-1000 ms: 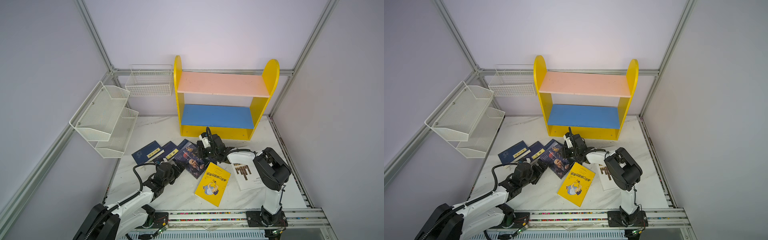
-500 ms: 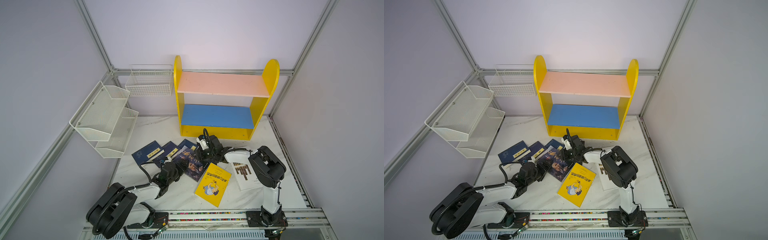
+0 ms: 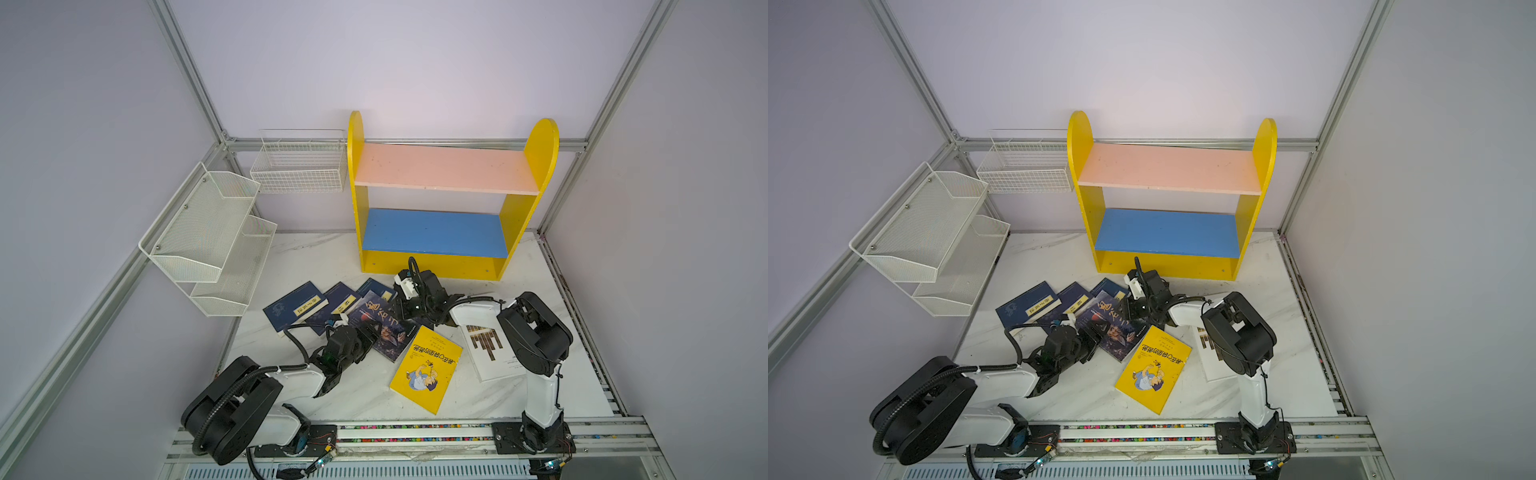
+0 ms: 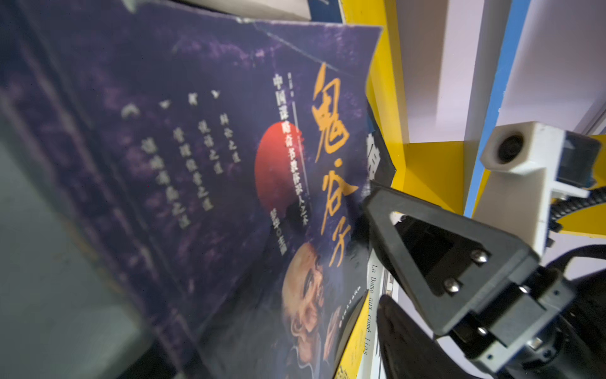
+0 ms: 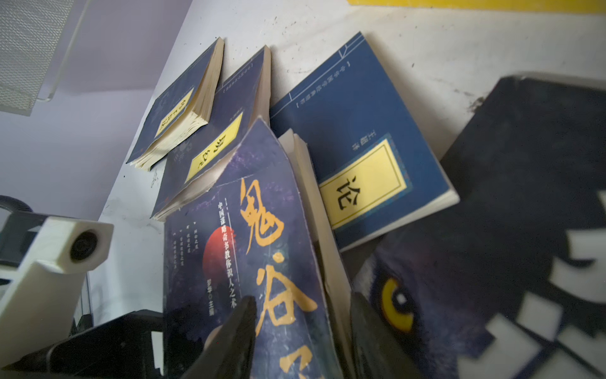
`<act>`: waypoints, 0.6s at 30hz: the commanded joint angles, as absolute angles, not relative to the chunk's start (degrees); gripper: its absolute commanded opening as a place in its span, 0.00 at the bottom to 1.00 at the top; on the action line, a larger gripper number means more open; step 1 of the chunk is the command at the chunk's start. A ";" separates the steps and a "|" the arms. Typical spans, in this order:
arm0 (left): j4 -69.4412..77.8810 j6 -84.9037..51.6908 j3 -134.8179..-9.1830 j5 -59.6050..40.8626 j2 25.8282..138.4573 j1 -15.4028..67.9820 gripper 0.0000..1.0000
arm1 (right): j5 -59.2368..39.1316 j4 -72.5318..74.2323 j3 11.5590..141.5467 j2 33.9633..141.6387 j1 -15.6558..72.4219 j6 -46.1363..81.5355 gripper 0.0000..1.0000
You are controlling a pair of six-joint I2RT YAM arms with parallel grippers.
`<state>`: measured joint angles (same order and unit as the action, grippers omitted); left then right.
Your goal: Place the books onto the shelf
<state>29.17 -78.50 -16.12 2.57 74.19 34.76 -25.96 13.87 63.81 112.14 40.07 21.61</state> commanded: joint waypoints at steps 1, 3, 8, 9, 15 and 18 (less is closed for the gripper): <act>24.83 -76.64 -26.14 4.33 68.80 35.73 0.76 | -30.35 15.05 62.71 109.04 41.04 23.37 0.49; 21.72 -76.42 -26.89 4.65 67.57 35.73 0.72 | -31.00 14.71 63.24 108.49 41.02 23.55 0.48; 20.25 -76.91 -26.28 5.35 66.02 36.03 0.64 | -33.98 14.06 65.03 107.69 41.02 24.50 0.47; 19.66 -76.91 -26.19 5.81 65.71 36.08 0.63 | -34.24 14.06 65.11 107.58 41.04 24.67 0.47; 17.86 -76.86 -25.57 7.38 64.41 36.59 0.54 | -34.76 13.97 65.30 108.34 41.04 24.26 0.47; 16.92 -76.80 -25.70 6.69 64.86 36.80 0.48 | -34.72 14.06 65.38 109.24 41.04 24.60 0.47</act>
